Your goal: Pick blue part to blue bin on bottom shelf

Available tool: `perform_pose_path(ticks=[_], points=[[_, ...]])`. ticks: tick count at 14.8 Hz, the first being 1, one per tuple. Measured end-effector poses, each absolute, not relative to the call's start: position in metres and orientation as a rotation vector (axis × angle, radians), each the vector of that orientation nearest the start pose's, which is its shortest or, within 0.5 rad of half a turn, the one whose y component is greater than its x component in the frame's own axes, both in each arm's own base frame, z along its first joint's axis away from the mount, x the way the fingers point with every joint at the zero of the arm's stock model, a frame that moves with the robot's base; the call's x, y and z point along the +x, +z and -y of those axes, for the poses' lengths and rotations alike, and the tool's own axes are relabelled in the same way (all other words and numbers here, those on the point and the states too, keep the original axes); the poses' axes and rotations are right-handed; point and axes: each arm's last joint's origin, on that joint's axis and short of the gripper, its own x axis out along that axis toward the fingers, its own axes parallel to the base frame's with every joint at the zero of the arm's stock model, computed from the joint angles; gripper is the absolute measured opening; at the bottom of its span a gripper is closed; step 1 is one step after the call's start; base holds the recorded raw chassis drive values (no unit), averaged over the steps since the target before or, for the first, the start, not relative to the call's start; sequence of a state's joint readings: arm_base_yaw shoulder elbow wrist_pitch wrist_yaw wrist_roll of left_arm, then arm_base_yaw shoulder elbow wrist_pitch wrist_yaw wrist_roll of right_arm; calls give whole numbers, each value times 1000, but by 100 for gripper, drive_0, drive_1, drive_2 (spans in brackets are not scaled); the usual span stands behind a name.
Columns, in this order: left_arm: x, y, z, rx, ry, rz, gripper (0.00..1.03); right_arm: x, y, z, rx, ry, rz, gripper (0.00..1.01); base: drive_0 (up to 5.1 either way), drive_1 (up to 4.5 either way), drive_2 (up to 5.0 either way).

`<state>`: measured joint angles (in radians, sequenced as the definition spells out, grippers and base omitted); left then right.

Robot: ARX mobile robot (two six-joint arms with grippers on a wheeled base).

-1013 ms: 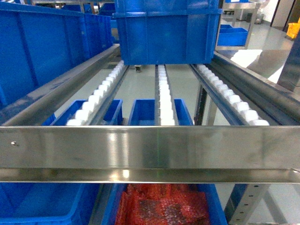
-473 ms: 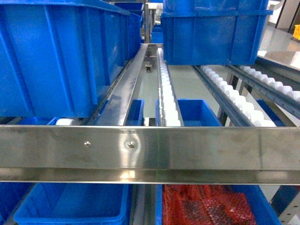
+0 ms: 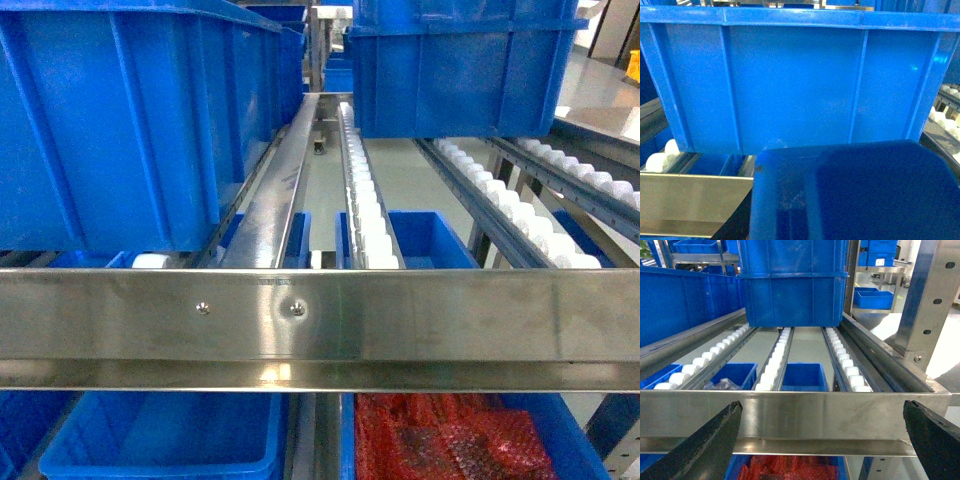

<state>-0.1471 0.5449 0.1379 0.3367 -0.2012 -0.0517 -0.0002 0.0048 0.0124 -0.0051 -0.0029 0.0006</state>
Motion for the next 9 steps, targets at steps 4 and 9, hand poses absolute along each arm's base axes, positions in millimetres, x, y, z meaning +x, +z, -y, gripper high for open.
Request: perform_pose_path(ticks=[4,9], points=[[138,192,15,-39,56,-68,44,97,167,0,1,3,2,98,0,0,0],[138,192,15,-39,56,-68,44,97,167,0,0,3,2,98,0,0,0]])
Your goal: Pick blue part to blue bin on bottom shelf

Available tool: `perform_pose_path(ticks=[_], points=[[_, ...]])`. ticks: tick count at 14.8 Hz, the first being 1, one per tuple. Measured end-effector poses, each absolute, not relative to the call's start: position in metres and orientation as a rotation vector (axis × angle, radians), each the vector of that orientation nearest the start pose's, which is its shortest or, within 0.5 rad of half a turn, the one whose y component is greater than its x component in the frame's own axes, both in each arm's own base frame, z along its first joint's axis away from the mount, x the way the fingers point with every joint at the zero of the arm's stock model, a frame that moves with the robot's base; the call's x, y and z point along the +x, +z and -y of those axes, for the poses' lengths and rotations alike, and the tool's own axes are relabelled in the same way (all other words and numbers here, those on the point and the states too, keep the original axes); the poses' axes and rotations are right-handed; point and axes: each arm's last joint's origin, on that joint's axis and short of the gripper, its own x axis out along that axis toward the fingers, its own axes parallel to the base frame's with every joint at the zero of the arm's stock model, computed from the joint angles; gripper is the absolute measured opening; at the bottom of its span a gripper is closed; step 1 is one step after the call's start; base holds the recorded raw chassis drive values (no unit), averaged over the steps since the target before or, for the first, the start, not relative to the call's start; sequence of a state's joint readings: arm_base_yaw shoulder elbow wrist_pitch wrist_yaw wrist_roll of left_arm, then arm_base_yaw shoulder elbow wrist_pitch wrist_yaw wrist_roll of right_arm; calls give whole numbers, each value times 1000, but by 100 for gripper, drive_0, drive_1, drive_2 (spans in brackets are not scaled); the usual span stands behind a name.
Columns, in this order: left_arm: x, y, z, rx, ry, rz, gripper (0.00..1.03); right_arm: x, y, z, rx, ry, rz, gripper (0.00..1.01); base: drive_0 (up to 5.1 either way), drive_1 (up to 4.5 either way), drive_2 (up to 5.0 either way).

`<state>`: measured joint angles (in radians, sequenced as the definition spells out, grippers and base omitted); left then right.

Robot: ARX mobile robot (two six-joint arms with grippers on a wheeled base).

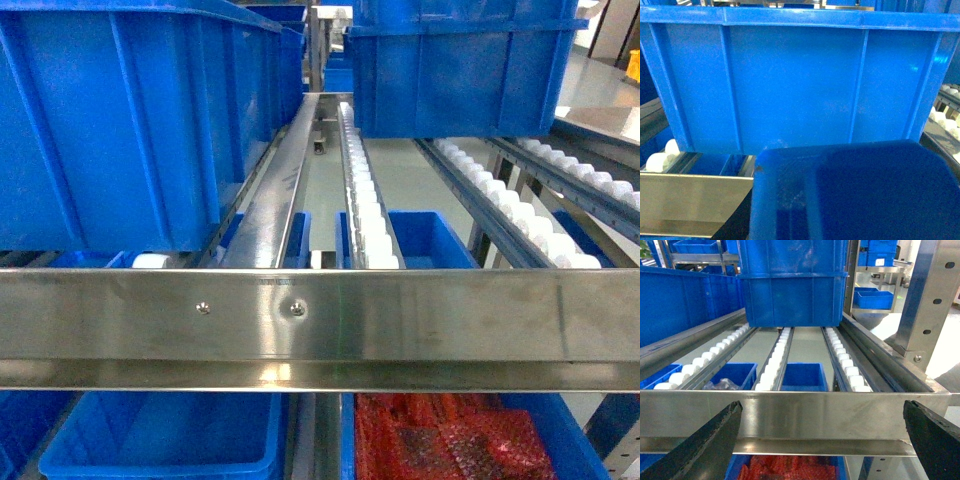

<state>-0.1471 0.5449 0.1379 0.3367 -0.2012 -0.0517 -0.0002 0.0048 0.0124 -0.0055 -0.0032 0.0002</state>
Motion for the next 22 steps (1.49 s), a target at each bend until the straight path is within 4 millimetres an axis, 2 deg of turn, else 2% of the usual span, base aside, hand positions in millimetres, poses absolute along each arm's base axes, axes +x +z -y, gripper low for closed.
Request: perform_pose_path(ticks=[22], points=[[138,191,15,-34,54,-73,43,97,167,0,1,0,1,98,0,0,0]])
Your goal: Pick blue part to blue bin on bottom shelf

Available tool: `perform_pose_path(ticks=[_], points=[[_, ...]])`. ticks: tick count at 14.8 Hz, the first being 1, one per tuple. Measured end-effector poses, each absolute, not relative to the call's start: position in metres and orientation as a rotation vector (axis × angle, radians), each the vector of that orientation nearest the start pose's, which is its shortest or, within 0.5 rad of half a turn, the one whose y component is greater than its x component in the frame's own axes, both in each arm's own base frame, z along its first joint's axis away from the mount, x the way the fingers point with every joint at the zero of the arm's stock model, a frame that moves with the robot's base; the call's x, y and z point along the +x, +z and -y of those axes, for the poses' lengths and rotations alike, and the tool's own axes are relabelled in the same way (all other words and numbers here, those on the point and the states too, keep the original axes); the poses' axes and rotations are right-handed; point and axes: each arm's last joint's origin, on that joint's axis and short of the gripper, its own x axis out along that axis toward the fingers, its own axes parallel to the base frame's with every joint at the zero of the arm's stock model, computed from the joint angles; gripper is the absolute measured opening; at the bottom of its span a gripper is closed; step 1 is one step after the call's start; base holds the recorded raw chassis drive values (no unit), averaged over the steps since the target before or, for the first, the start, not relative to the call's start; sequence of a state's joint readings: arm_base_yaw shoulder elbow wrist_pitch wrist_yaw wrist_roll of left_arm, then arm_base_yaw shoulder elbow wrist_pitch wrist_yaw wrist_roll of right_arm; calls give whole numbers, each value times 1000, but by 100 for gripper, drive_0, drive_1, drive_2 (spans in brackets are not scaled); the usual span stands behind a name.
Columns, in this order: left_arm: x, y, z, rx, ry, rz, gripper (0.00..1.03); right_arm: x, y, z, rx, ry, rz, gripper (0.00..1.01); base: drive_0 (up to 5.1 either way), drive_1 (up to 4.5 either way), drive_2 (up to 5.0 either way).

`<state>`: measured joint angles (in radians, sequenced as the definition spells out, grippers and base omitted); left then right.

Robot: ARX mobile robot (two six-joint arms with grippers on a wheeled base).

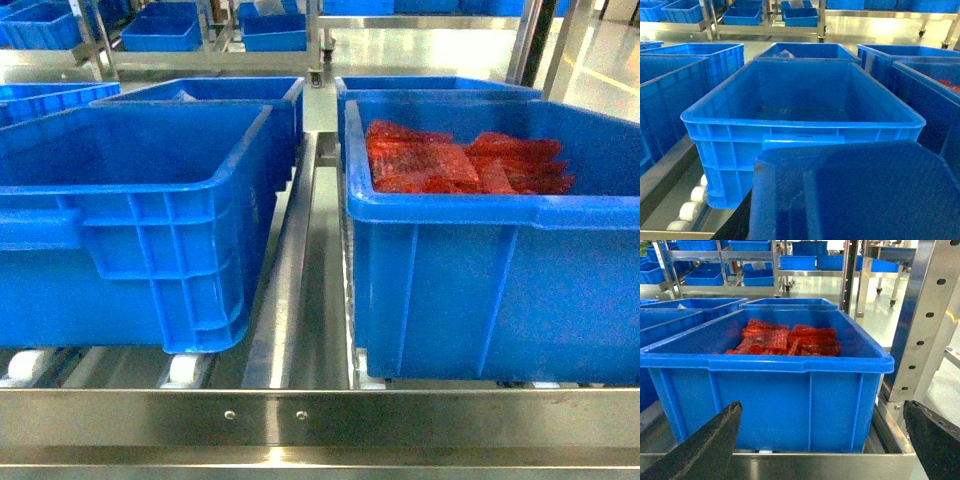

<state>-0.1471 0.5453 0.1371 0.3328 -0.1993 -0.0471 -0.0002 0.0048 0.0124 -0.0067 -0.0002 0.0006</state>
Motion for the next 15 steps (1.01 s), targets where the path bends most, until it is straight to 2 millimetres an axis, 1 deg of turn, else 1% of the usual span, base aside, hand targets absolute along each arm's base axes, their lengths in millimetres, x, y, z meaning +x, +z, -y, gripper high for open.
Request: perform_pose_path(ticks=[4,15], points=[[138,191,15,-35,54,-70,43,97,167,0,0,0,2,98,0,0,0],[138,192,15,-35,53,-69,43,97,167,0,0,0,3,98,-1,419,-421]])
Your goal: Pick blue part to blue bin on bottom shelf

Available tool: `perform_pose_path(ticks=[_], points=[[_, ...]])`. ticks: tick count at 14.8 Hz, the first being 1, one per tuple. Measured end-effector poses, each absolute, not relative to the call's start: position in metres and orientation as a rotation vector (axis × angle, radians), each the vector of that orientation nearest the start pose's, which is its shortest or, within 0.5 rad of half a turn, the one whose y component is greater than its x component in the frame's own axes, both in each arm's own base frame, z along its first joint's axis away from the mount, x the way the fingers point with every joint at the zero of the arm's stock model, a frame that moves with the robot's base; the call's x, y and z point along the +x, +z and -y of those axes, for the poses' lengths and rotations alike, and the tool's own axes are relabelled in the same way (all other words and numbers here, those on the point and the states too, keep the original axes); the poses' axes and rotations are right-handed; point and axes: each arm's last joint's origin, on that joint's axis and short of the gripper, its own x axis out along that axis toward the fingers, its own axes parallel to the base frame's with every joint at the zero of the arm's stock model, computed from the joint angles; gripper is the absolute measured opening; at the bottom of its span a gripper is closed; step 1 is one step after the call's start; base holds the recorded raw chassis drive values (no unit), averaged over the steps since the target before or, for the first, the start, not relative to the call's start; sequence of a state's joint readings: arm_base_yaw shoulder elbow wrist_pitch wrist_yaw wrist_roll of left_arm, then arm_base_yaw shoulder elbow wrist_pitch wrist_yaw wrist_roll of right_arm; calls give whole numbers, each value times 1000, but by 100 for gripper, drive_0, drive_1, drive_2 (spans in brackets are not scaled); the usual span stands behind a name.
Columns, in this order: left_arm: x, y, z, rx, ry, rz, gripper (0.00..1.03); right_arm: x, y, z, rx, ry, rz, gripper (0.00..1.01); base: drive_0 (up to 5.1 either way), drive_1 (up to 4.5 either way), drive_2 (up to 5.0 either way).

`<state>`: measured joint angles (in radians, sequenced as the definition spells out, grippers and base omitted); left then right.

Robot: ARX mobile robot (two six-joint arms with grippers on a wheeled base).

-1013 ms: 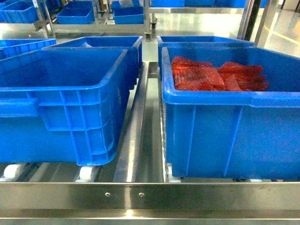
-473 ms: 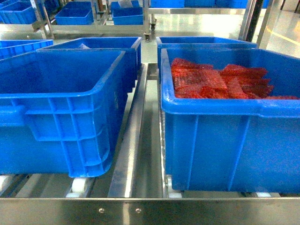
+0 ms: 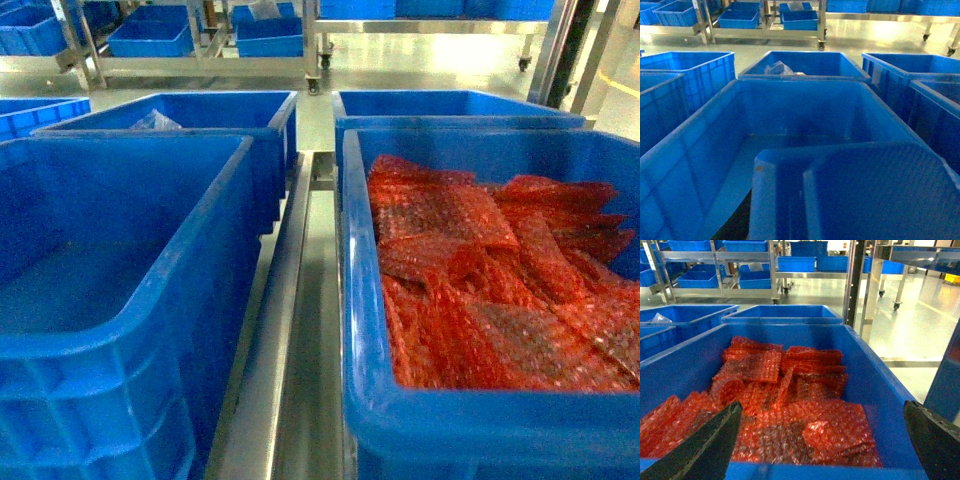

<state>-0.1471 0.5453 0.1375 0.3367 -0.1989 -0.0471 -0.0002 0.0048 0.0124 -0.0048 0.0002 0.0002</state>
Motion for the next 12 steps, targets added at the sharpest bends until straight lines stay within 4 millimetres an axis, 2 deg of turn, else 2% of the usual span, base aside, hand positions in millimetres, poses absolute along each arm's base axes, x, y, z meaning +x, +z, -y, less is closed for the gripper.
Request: perform_pose_path(ticks=[12], points=[[138,191,15,-34,54,-71,43,97,167,0,0,0,2,98,0,0,0]])
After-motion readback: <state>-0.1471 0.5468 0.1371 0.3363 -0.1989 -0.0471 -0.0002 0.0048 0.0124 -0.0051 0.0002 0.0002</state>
